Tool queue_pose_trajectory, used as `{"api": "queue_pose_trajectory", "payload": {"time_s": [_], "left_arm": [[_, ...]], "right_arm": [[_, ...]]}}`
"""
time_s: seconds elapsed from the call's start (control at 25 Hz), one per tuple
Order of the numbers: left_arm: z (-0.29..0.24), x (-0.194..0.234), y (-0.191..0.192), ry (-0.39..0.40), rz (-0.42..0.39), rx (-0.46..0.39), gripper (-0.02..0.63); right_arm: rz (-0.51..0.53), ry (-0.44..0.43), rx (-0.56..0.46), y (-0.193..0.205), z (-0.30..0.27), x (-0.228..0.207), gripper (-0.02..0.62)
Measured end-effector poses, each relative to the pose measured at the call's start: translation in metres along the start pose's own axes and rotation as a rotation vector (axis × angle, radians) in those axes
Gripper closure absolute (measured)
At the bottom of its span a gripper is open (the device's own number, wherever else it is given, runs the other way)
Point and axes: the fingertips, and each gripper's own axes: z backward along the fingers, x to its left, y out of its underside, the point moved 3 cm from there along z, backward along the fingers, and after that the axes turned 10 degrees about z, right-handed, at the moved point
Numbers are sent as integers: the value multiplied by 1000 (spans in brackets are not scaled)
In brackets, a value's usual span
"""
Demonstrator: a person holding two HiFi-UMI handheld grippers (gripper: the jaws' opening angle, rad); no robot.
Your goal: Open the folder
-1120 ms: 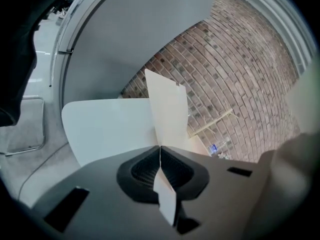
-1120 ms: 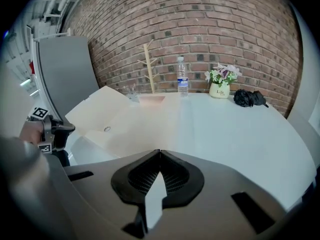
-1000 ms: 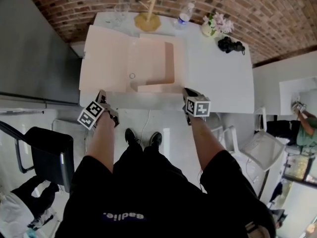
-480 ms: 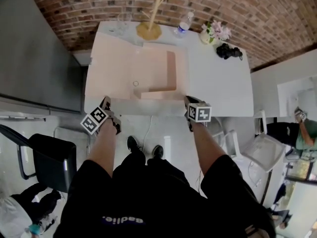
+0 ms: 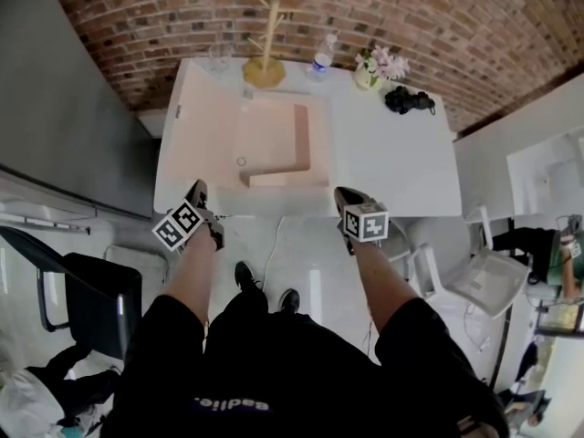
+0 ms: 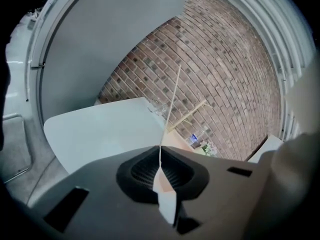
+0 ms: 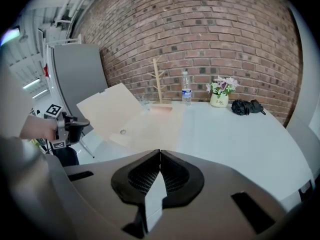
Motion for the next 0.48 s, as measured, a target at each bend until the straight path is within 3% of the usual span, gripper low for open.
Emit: {"api": "queue_pose_trajectory", "payload": {"time_s": [0.48], "left_arm": [[6, -61, 34, 106, -158, 18, 574]], "right_arm": [[35, -37, -91, 34, 102, -11, 565]]}}
